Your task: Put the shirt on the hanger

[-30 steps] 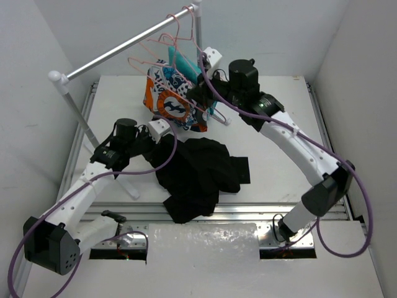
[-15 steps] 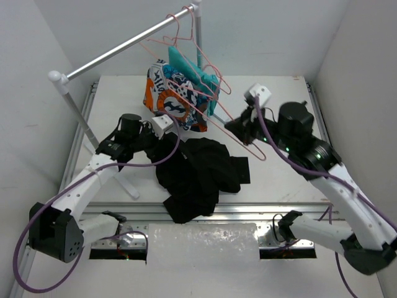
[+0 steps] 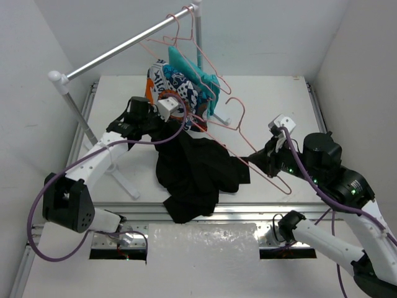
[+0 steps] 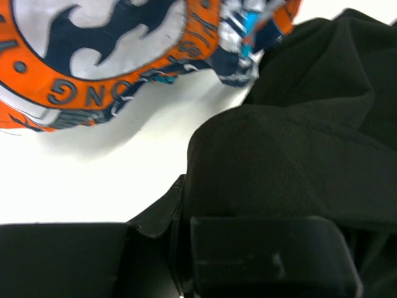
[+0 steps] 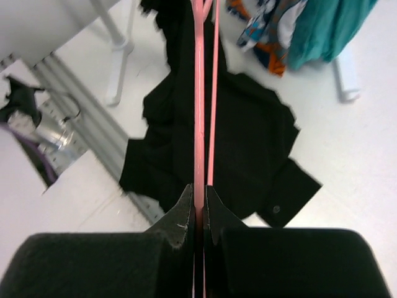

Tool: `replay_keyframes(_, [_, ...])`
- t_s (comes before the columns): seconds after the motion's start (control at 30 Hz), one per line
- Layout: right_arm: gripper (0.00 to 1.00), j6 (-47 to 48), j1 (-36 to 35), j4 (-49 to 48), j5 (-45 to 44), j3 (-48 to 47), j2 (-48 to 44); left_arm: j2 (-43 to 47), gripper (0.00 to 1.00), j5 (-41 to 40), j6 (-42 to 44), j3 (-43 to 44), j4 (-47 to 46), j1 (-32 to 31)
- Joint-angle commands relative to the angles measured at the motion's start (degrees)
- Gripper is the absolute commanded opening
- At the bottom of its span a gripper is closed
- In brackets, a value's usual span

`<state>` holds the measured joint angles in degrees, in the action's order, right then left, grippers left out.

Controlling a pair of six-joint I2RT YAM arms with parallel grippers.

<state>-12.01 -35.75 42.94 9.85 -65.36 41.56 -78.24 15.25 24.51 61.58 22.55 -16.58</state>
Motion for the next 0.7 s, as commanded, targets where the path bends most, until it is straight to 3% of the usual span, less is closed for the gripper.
replay_keyframes(0.0, [0.0, 0.1, -0.1, 3.6, 6.0, 0.6, 0.2, -2.1, 0.0, -2.6, -1.6, 4.5, -0.8, 0.1])
replay_keyframes(0.13, [0.0, 0.1, -0.1, 2.7, 17.5, 2.8, 0.6, -4.5, 0.0, -2.2, -2.3, 6.8, 0.1, 0.3])
replay_keyframes(0.23, [0.0, -0.3, -0.1, -1.2, 20.7, 4.9, 1.5, -4.4, 0.0, -1.7, -2.4, 7.0, 0.3, 0.3])
replay_keyframes(0.43, [0.0, -2.4, -0.1, -12.3, 20.0, 10.3, 7.4, -2.6, 0.0, -1.1, -2.0, 6.0, 1.3, 0.3])
replay_keyframes(0.57, [0.0, -1.4, -0.3, -17.7, 9.6, 12.4, 9.9, -0.9, 0.0, 0.7, -1.3, 5.1, 2.8, 0.3])
replay_keyframes(0.67, [0.0, -1.3, -0.3, -22.0, 7.9, 13.0, 12.0, 0.2, 0.0, 1.9, -1.3, 4.9, 4.0, 0.2])
